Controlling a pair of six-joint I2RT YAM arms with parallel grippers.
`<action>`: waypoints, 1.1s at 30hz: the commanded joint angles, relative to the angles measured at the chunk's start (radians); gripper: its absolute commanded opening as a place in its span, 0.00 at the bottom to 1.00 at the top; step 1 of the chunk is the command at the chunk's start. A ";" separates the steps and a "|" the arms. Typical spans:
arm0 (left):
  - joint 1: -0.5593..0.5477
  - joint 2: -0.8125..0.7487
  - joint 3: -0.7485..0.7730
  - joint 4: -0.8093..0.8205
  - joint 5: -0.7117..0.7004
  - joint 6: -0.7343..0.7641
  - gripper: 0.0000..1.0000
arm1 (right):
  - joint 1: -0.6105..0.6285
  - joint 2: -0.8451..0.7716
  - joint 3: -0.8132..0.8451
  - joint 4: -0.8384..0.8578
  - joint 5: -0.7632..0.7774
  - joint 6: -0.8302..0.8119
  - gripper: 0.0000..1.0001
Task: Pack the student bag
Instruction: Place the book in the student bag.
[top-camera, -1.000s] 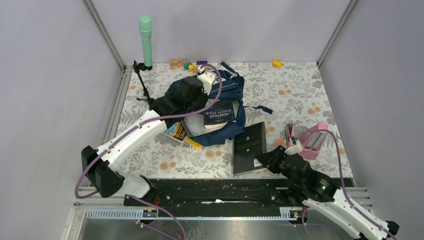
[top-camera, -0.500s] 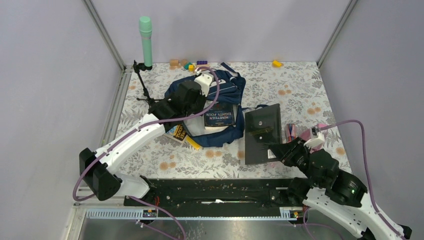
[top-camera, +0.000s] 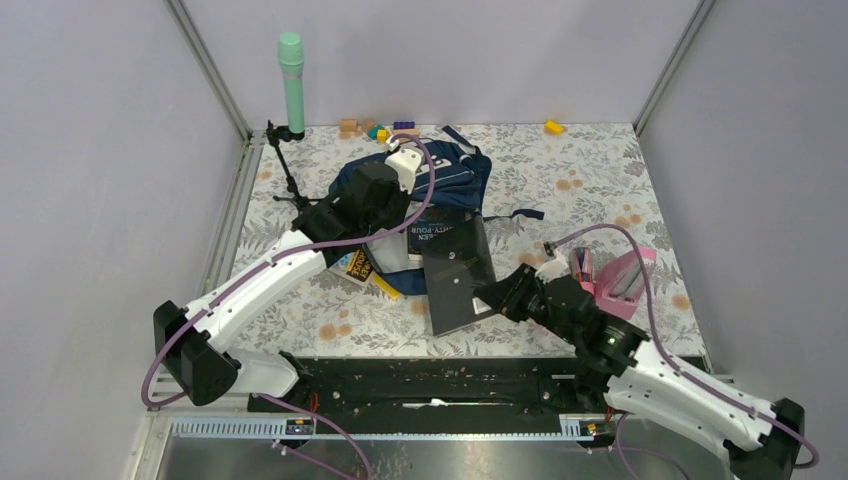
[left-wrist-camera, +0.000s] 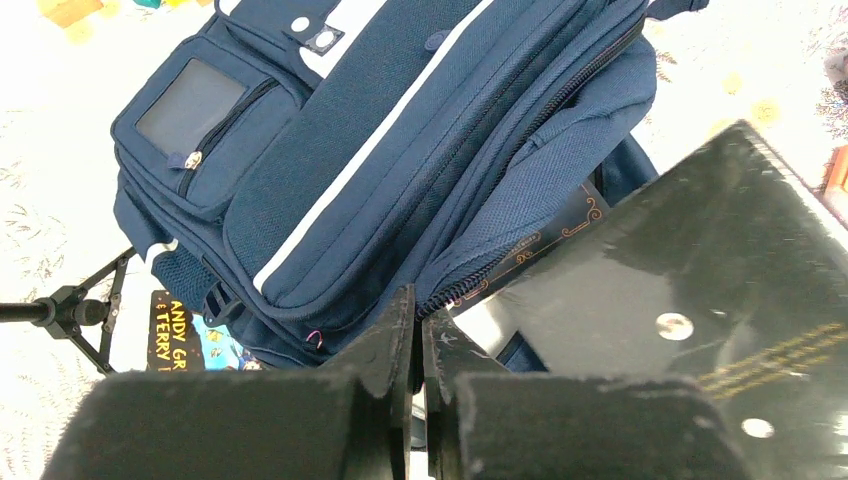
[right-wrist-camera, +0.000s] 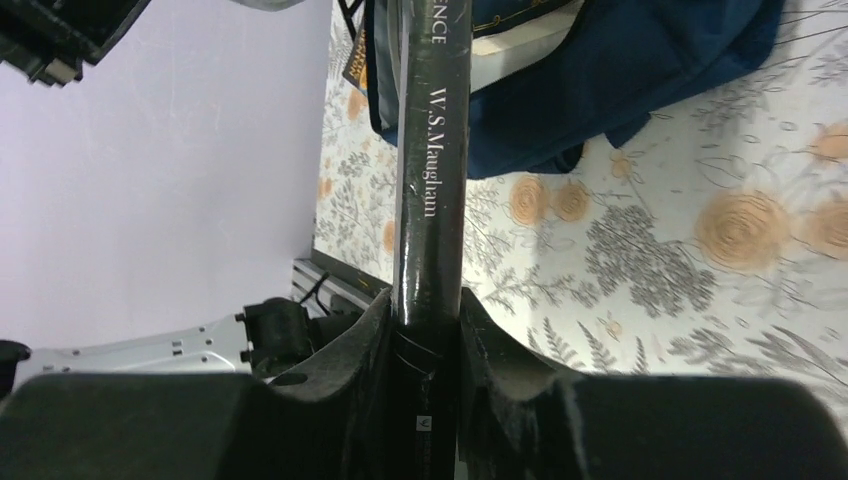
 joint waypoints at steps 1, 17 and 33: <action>0.007 -0.067 0.028 0.142 0.009 -0.005 0.00 | 0.017 0.089 -0.058 0.565 0.001 0.132 0.00; 0.007 -0.086 0.026 0.143 0.019 -0.003 0.00 | 0.010 0.650 0.003 1.085 0.177 0.288 0.00; 0.006 -0.112 0.020 0.148 0.013 0.006 0.00 | -0.169 1.017 0.292 1.025 0.049 0.098 0.00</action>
